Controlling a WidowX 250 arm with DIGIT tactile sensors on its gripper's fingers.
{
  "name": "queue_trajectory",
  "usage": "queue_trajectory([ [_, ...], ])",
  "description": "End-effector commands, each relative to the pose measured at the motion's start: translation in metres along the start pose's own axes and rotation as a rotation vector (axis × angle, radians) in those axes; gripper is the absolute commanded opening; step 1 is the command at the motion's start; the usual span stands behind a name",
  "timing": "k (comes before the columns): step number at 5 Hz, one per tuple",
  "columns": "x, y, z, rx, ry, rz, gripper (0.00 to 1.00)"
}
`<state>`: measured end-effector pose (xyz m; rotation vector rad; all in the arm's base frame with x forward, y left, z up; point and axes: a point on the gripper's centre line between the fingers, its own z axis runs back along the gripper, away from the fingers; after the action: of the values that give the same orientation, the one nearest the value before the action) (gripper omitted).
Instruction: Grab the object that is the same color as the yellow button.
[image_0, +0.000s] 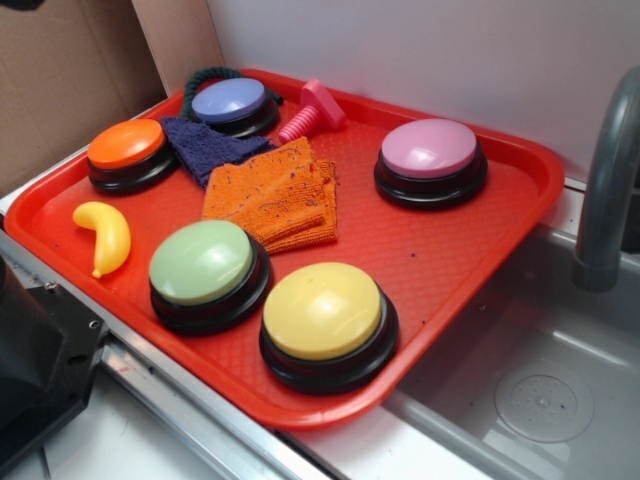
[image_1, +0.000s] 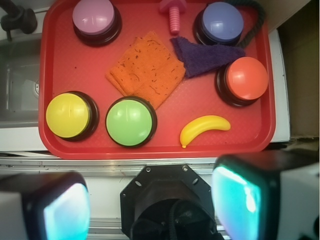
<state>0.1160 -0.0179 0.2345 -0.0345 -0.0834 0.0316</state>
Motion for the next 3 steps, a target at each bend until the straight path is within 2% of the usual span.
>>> queue_trajectory([
  [1,0.0,0.0,0.0,0.0,0.0,0.0,1.0],
  [3,-0.004,0.042,-0.037,-0.046,-0.038,0.368,1.0],
])
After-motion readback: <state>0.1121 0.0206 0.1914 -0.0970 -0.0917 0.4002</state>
